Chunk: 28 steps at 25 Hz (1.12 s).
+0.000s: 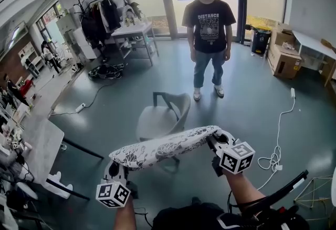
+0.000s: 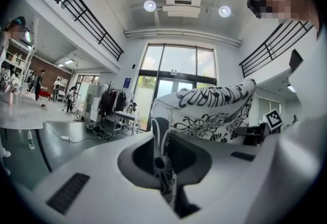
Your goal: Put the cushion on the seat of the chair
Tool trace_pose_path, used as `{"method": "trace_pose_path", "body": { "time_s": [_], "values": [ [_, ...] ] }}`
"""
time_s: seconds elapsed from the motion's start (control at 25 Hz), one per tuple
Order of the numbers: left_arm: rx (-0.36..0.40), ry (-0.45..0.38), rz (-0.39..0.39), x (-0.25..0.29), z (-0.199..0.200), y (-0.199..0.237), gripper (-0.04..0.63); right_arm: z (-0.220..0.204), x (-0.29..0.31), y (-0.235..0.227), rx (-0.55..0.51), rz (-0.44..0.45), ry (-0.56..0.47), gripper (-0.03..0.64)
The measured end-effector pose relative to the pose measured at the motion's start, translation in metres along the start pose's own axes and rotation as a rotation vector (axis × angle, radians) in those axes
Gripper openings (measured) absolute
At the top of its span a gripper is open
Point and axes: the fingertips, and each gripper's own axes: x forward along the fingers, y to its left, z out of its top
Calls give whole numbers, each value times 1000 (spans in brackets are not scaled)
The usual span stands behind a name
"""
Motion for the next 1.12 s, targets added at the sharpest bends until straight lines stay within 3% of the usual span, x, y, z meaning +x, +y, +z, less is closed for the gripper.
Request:
{"method": "trace_pose_path", "body": {
  "time_s": [0.24,0.64,1.12],
  "values": [
    [-11,19,-1,20,-5,6,17,0,20,-13,8,-1,8,26],
    [-49,24,-37,77,1,58,17,1,83,-14,12,-46,26,26],
    [-35,-4,-116,140,34,150,17,11,180,18,-22,-99,1,26]
  ]
}}
